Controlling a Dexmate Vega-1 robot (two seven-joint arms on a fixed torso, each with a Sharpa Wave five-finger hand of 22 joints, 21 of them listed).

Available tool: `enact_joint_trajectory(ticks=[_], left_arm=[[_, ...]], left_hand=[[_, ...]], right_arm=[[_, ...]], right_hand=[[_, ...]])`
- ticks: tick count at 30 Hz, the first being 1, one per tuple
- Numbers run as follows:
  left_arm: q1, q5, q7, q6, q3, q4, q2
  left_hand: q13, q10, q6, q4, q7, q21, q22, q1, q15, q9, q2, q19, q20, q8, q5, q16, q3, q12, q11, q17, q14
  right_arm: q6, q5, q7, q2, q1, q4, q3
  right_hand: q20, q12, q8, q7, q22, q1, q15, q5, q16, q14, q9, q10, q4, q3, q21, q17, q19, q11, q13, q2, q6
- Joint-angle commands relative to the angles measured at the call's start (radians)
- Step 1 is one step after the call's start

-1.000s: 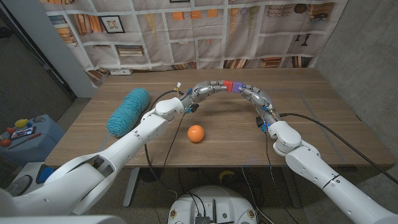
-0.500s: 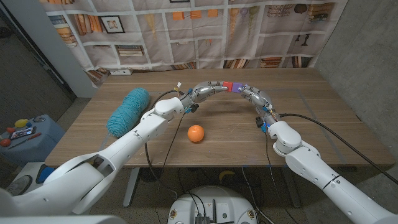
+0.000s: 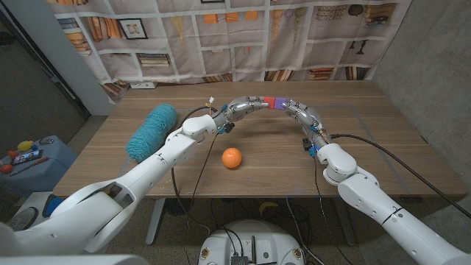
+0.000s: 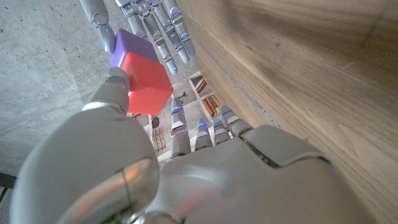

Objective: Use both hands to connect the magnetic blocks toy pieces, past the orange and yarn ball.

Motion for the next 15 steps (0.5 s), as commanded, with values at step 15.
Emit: enact_joint_trajectory(ticks=[15], left_arm=[[-0.015, -0.025, -0.048, -0.018, -0.006, 0.042, -0.01]], left_hand=[[0.006, -0.046, -0.077, 0.005, 0.024, -0.007, 0.004, -0.015, 0.029, -0.003, -0.024, -0.03, 0.019, 0.0, -0.009, -0.001, -0.009, -0.002, 0.036, 0.005, -0.039]], right_arm=[[0.006, -0.004, -0.015, 0.013, 0.003, 0.013, 0.005]], right_hand=[[0.001, -0.001, 0.043, -0.038, 0.003, 0.026, -0.001, 0.007, -0.004, 0.011, 0.002, 0.009, 0.002, 0.001, 0.005, 0.002, 0.008, -0.002, 0.002, 0.072, 0.043]])
